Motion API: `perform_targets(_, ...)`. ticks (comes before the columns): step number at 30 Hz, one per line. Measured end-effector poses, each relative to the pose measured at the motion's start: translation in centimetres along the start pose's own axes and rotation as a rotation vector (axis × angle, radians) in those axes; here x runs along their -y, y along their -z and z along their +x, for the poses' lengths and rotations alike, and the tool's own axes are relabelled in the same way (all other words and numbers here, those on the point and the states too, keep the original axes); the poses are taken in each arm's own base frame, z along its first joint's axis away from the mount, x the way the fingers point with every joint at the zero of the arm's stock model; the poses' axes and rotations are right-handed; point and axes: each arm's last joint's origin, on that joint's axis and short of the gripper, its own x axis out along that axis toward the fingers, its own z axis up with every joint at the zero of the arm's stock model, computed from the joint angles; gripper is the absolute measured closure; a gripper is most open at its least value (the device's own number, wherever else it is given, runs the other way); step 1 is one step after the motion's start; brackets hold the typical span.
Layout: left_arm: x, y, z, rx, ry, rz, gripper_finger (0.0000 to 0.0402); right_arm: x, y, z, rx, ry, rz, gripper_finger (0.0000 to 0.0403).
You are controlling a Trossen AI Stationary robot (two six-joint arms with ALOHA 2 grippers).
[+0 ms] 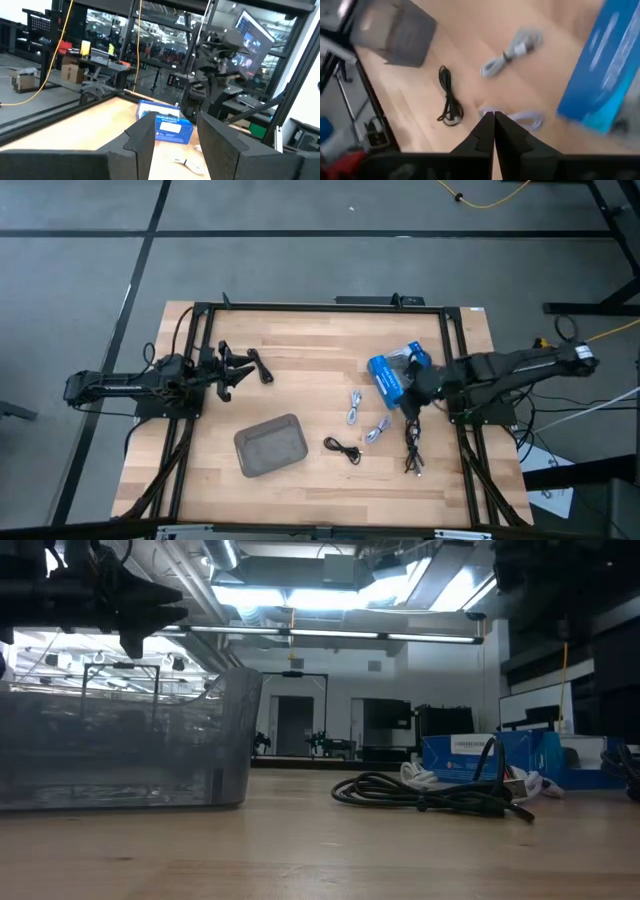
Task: Pick and place USB-C Cables
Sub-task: Put the white charger cable into the black bin
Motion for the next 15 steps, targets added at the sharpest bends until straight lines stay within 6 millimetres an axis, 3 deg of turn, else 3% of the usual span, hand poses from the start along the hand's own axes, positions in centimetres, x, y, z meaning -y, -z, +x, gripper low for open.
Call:
perform_targets(3,0.0,0.1,0.0,-0.007,-0.009,0.002,0.0262,-0.8,1.1,1.5,-0.029,0.054,0.103,0.0386)
perform_targets(7,-0.1,0.1,0.0,-0.006,-0.012,0.002,0.0262,-1.6,1.8,3.5,-0.006,0.107,0.113,0.0386)
perform_targets(15,-0.2,0.0,0.0,0.012,-0.074,0.003,0.0262,-2.5,-0.1,7.4,0.035,0.077,-0.196,0.0386)
